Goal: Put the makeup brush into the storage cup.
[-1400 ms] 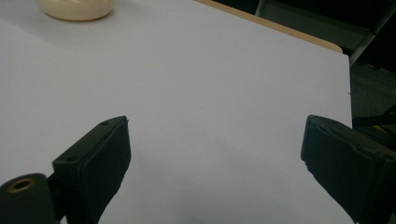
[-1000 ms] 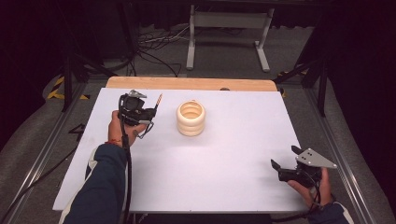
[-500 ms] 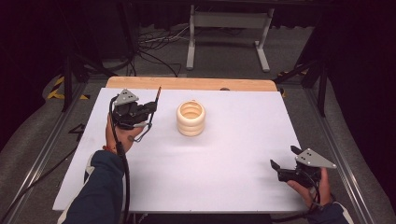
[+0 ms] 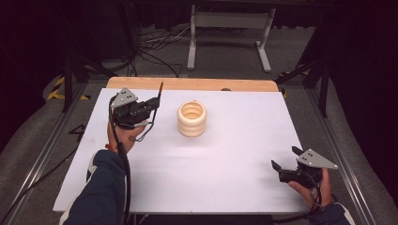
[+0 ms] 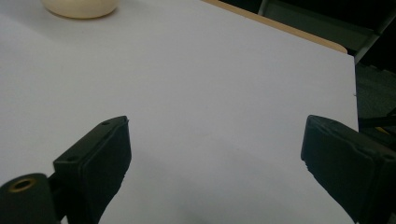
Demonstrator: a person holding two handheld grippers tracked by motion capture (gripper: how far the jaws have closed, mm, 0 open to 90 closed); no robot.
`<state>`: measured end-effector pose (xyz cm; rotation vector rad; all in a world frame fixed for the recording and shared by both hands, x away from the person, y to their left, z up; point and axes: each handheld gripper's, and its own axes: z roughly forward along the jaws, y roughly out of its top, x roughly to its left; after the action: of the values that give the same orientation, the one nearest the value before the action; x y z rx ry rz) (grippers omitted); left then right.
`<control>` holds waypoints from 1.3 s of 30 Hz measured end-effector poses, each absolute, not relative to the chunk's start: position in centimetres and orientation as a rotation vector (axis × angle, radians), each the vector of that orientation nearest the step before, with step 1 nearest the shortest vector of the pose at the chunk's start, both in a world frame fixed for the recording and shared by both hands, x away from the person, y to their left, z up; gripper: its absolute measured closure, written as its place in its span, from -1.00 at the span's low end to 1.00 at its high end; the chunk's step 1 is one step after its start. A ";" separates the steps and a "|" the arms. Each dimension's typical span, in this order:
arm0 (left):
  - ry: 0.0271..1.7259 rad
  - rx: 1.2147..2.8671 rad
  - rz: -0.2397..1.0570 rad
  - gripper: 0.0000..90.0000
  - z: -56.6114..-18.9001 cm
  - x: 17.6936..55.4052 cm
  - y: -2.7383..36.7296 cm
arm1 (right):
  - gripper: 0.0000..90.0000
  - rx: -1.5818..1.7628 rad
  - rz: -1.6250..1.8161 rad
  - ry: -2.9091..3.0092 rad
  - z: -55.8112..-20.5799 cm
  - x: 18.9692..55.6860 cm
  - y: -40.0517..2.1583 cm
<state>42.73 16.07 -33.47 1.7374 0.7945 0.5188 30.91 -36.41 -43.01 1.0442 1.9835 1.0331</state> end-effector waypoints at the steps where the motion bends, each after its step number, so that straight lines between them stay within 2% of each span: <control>1: 0.784 1.735 0.514 0.84 -33.4 42.8 16.0 | -0.81 1.044 1.034 1.984 -43.0 30.9 -36.4; 18: 0.617 1.635 0.538 0.84 -32.5 43.5 13.5 | -0.83 1.026 1.073 1.961 -42.8 30.7 -36.6; 39: 0.547 1.639 0.523 0.84 -31.9 45.1 10.0 | -0.85 1.002 1.101 1.947 -42.6 30.5 -36.7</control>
<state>45.12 9.96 -31.94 1.6393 0.5467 0.5231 30.53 -36.69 -42.63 1.0018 1.9473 1.1007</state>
